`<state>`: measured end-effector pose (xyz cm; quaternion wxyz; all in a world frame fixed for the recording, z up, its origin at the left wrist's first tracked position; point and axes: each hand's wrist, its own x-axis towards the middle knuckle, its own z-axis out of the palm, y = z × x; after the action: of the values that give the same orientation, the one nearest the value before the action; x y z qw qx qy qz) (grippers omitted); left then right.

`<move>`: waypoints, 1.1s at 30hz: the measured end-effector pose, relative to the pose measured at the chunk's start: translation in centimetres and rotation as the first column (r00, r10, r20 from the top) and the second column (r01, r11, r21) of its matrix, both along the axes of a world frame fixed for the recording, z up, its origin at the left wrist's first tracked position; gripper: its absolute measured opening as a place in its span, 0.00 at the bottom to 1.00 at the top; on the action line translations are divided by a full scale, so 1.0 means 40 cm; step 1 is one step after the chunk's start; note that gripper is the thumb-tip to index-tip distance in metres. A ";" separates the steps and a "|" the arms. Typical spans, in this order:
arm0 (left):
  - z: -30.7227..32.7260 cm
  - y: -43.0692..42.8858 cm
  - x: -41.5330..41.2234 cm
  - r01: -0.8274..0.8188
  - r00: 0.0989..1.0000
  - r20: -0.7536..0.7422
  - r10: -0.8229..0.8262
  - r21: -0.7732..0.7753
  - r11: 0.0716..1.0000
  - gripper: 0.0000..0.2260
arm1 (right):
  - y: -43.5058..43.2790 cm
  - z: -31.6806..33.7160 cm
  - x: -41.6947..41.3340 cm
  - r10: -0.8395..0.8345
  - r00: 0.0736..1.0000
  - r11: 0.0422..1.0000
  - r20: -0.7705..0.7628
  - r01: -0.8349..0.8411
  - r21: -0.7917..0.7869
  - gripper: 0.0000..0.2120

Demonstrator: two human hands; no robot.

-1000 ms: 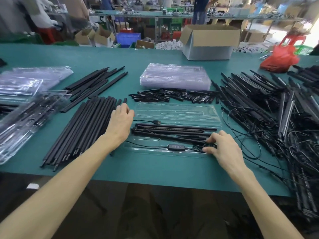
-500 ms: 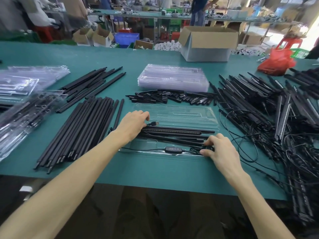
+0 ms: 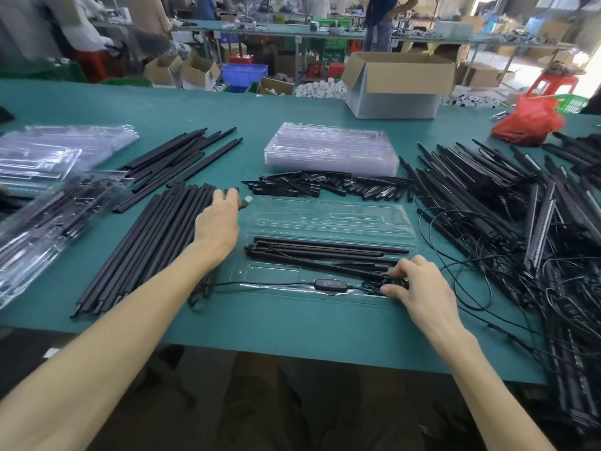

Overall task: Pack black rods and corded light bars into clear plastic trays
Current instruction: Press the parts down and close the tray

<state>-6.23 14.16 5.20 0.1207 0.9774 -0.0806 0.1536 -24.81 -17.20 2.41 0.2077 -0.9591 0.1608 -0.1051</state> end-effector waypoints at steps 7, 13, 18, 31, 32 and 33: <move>-0.032 0.007 0.008 0.044 0.994 -0.099 -0.050 -0.063 0.997 0.09 | -0.002 0.003 0.001 -0.001 1.000 1.000 0.002 0.001 -0.005 0.10; -0.024 -0.061 0.027 -0.039 0.959 -0.283 -0.033 -0.246 0.969 0.12 | 0.002 0.003 -0.003 -0.003 1.000 1.000 0.000 0.003 0.009 0.10; -0.028 -0.062 0.066 -0.237 0.915 -0.403 -0.031 -0.597 0.767 0.12 | 0.003 0.007 -0.001 -0.008 1.000 1.000 -0.012 0.008 0.000 0.10; 0.015 -0.028 0.083 -0.237 0.870 -0.374 -0.322 -0.889 0.392 0.14 | 0.008 -0.002 -0.001 -0.017 1.000 0.999 0.014 0.016 0.032 0.10; 0.025 -0.025 0.084 -0.211 0.870 -0.339 -0.357 -0.912 0.352 0.13 | 0.008 -0.003 -0.001 -0.015 1.000 0.999 0.015 0.014 0.034 0.10; 0.039 -0.022 0.083 -0.185 0.866 -0.304 -0.397 -0.932 0.311 0.14 | 0.008 -0.003 -0.001 -0.014 1.000 0.999 0.015 0.013 0.036 0.10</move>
<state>-2.92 13.30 6.75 0.6933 0.7153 -0.0098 -0.0868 -24.86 -16.87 2.27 0.2256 -0.9533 0.1676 -0.1111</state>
